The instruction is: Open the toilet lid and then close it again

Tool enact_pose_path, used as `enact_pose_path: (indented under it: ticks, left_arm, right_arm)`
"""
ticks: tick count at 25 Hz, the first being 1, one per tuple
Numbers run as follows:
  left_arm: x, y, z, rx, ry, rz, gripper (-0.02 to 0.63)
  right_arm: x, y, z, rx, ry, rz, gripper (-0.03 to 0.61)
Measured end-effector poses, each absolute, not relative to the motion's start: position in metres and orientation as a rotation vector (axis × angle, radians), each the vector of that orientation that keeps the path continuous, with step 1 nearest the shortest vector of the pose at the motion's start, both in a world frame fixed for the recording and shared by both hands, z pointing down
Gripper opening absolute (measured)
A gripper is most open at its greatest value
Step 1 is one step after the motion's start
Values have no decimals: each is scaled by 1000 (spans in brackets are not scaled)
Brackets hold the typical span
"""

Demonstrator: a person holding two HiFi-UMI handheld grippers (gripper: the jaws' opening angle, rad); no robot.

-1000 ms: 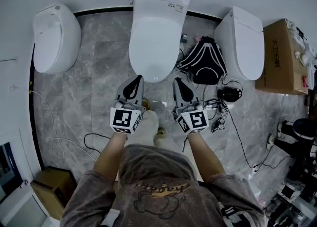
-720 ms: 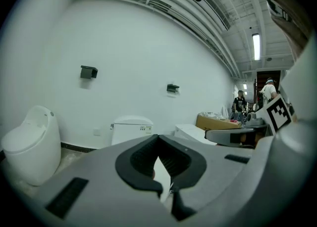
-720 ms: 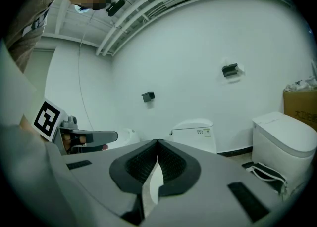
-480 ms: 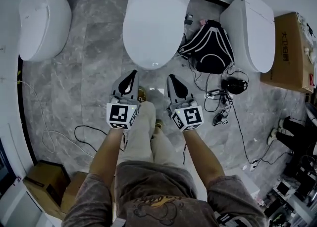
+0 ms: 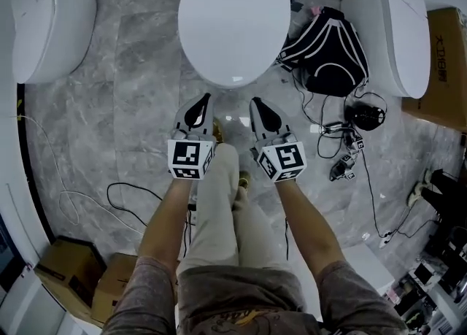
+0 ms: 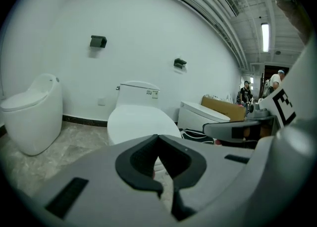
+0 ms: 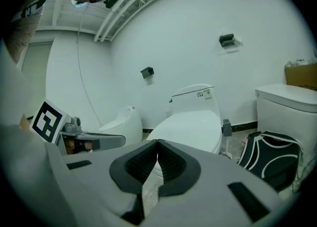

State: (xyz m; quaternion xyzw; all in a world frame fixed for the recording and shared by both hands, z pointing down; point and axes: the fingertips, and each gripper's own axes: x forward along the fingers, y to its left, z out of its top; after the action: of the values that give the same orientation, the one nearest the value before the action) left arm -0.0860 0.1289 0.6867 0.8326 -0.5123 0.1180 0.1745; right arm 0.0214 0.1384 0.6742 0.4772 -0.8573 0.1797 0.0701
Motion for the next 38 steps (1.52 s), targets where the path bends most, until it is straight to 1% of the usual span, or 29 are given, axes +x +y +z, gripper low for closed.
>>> enact_pose_path:
  ticks: [8,15,24,38]
  left_arm:
    - [-84,115,772,2346,-1380,427,8]
    - [-83,100,815,2316,-1354,467,8]
    - [-76,93,818,2338,-1334,446,8]
    - [-76,92,808,2362,-1352,451,8]
  right_arm:
    - [19,121,758,1445,-2486,618,25]
    - [14,108,798,1387,-2460,622,25]
    - [10,98,816,1360,-2456,645,25]
    - [10,96,807,1343,-2481,669,25]
